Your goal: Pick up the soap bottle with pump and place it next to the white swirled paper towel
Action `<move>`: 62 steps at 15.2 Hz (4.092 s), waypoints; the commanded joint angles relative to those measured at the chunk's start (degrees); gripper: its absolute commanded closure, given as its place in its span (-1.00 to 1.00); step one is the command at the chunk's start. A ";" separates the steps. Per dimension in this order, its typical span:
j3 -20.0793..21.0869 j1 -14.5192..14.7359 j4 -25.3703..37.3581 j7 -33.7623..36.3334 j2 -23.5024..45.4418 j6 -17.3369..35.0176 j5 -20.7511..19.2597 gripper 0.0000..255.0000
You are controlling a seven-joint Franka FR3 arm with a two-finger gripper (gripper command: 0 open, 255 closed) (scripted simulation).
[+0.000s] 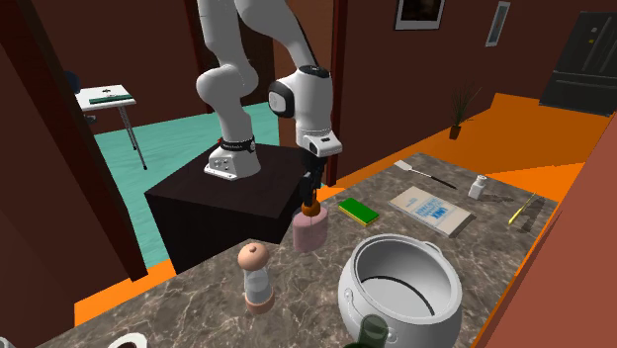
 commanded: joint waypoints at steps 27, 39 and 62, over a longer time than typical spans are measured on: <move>0.79 -1.48 1.37 4.54 -9.63 -10.36 -6.27 1.00; 2.64 -2.55 4.84 6.47 -18.01 -21.97 -8.50 1.00; 5.85 -2.76 16.53 7.24 -26.52 -42.04 -8.28 1.00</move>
